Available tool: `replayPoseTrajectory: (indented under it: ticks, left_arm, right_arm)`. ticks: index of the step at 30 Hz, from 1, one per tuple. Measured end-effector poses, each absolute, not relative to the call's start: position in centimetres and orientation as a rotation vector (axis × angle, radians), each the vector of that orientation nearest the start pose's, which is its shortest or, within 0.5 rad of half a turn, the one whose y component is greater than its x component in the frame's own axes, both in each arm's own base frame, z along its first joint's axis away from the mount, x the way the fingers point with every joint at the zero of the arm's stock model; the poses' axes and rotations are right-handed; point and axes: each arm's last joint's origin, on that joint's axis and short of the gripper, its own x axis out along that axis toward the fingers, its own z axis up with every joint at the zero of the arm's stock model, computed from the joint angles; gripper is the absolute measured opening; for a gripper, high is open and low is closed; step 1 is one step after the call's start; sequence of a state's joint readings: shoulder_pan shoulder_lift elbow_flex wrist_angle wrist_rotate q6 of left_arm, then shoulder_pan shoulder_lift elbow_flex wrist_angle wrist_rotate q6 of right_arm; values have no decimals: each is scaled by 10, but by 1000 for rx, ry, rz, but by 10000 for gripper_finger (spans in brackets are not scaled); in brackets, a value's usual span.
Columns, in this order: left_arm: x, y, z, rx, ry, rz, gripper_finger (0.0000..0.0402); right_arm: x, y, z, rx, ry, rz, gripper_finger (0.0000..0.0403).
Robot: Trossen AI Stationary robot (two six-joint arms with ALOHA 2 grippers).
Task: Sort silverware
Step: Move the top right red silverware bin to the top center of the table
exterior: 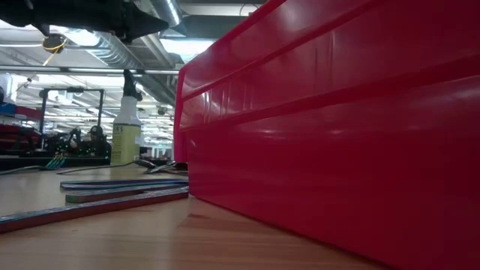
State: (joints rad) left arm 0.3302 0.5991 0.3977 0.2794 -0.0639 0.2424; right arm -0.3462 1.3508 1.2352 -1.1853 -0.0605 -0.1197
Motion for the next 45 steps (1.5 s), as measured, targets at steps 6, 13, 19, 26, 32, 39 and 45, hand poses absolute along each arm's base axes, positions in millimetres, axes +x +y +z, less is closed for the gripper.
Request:
replayPoseTrajectory:
  ticks: [6,13,19,26,32,39,45]
  left_arm:
    - [142,51,268,247,-11,399,0]
    - [142,51,268,248,-11,399,0]
    - [142,51,267,247,-5,398,0]
    - [142,51,265,243,12,396,0]
    - [142,51,265,244,12,396,0]
    - [142,51,265,256,14,396,0]
    - [142,51,266,247,12,396,0]
  right_arm:
    - [238,-79,261,152,1403,-169,175]
    - [256,-84,236,161,1410,-155,181]
    - [264,-86,206,178,1482,-136,182]
    - [266,-88,191,198,1507,-169,154]
    - [268,-89,190,214,1484,-193,56]
    - [270,-90,191,249,1464,-240,5]
    - [268,-93,191,284,1460,-275,1]
